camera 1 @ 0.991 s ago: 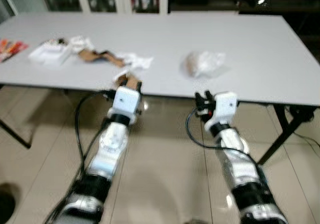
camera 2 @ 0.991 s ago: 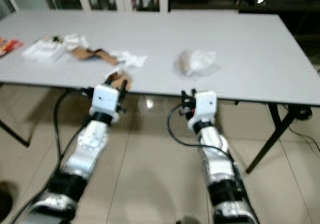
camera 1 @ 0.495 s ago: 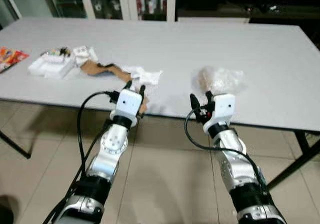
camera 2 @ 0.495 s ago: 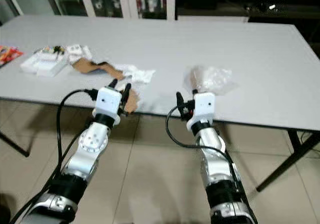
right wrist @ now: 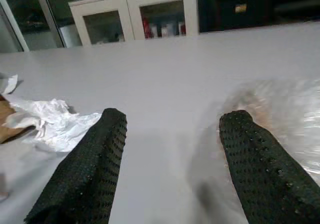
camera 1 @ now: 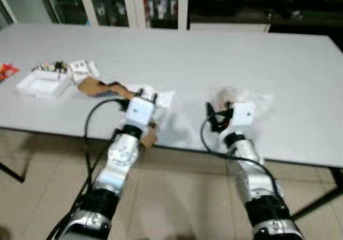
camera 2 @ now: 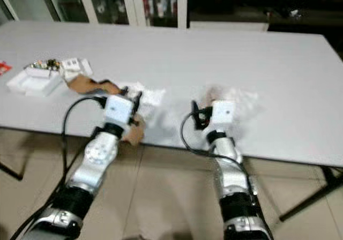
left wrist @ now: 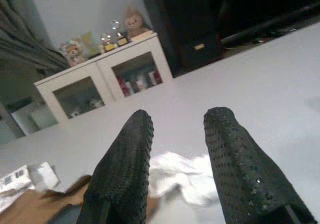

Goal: Picking trash to rubbish bin

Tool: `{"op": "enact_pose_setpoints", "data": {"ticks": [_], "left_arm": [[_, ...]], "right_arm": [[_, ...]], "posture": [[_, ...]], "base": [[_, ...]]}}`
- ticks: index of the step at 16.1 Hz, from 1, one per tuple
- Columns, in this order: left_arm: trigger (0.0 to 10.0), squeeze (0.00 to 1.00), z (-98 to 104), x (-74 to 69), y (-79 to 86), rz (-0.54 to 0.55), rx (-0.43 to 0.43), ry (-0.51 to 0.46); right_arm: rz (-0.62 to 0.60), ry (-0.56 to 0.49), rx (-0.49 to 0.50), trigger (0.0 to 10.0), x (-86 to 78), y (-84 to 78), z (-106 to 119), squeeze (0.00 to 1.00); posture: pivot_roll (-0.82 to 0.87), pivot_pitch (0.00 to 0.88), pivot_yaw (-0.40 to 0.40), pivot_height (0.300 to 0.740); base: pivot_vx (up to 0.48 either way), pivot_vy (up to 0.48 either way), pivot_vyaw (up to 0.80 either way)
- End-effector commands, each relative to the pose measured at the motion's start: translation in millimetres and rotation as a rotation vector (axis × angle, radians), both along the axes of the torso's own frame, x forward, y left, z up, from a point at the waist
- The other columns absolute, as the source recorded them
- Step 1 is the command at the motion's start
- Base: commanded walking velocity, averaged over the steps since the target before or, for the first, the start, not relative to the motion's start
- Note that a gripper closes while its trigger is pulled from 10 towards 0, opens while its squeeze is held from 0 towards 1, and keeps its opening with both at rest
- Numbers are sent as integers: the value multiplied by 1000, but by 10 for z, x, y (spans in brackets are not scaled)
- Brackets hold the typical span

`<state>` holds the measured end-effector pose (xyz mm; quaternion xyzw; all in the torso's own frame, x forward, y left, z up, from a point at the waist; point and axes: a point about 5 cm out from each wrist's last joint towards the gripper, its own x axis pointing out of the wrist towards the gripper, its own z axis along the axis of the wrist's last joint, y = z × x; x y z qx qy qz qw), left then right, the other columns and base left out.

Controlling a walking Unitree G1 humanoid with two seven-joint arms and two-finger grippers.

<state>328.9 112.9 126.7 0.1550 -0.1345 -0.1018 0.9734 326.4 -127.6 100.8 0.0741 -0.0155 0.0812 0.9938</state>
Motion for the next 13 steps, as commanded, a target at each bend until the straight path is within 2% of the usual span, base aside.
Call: {"op": "enact_pose_setpoints", "data": {"ticks": [1, 3, 7, 9, 11, 13], "left_arm": [[10000, 0, 15, -25, -111, -44, -5, -13], [10000, 0, 6, -31, -117, -46, -1, -8], [10000, 0, -13, -92, -200, -159, -7, 17], [10000, 0, -7, -115, -227, -188, -9, 12], [10000, 0, 25, -124, -259, -217, -11, 2], [10000, 0, 36, -131, -288, -234, -12, 2]], "right_arm": [[-54, 27, 49, 10000, 14, -116, -12, 0], [-62, 35, 68, 10000, 15, -112, -16, 0], [-76, 27, 79, 10000, 27, -118, 26, 0], [-74, -12, 102, 10000, 28, -120, 96, 0], [-71, -118, 146, 10000, 29, -128, 300, 0], [-132, -176, 209, 10000, 39, -226, 441, 0]], "posture": [[-45, 52, 41, 740], [-45, 52, 41, 740], [-45, 54, 42, 740], [-45, 55, 44, 740], [-46, 55, 47, 740], [-50, 54, 50, 740]], "base": [[0, 0, 0], [0, 0, 0], [0, 0, 0], [0, 0, 0], [0, 0, 0], [0, 0, 0]]}}
